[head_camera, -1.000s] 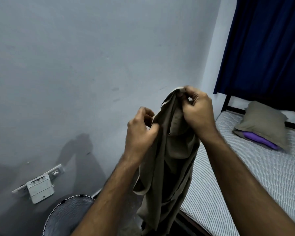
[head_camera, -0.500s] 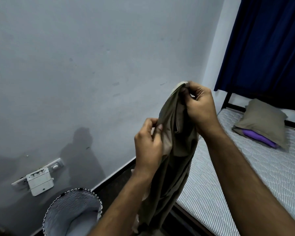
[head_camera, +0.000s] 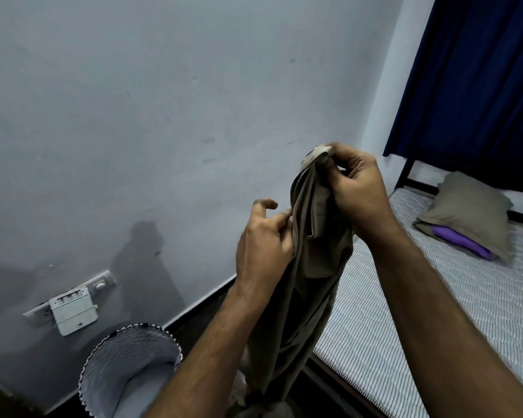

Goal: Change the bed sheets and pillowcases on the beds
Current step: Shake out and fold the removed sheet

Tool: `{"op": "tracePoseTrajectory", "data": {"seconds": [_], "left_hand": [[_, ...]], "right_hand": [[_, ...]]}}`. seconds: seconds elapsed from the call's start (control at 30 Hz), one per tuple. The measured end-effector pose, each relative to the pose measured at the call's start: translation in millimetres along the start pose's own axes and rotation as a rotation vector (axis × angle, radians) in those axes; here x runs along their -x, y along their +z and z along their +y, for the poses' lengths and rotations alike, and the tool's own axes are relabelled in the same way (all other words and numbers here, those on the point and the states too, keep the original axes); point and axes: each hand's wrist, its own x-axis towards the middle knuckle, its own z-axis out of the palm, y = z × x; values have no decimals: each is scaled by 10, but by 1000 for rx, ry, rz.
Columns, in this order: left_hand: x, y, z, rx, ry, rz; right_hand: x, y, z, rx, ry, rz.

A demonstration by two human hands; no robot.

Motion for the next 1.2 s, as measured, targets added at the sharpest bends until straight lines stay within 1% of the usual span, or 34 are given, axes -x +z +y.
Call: {"op": "tracePoseTrajectory", "data": {"seconds": [0.07,0.13,0.17,0.2,0.3,0.37,0.4,0.47,0.6,0.67,0.77,0.9,0.97,1.03,1.13,1.2], "left_hand": [[-31,-3,-32,125,33,3],[-19,-24,-27,231,87,60],[-13,-27,-15,267,84,79],[-14,-9,-9,310,52,74],[11,55,-6,525,-140,-27],[39,61,-29,596,-240,-68],[48,51,-37,594,-265,-65],[60,20,-49,504,-252,15],[65,-102,-48,221,-122,249],[66,-180,-68,117,-44,314],[33,-318,-110,35,53,350],[-30,-538,-184,-17,190,300],[-71,-641,-211,-30,190,299],[-114,-721,-232,-40,152,348],[-152,-763,-251,-64,96,429],[-165,-760,-268,-10,16,483]], "right_hand": [[12,3,29,-6,11,-1],[17,-9,37,-12,14,1],[15,-16,35,-15,16,5],[11,-23,30,-21,19,8],[8,-38,38,-37,18,7],[16,-46,61,-42,23,12],[23,-50,69,-45,26,13],[38,-54,82,-53,25,9],[46,-62,104,-52,-3,-2],[40,-77,126,-45,-12,1],[33,-108,165,-9,-19,17],[14,-132,244,83,-16,103],[8,-128,268,130,-4,133],[16,-111,276,162,-7,133],[36,-74,271,214,-16,95],[52,-50,271,260,-34,65]]}}
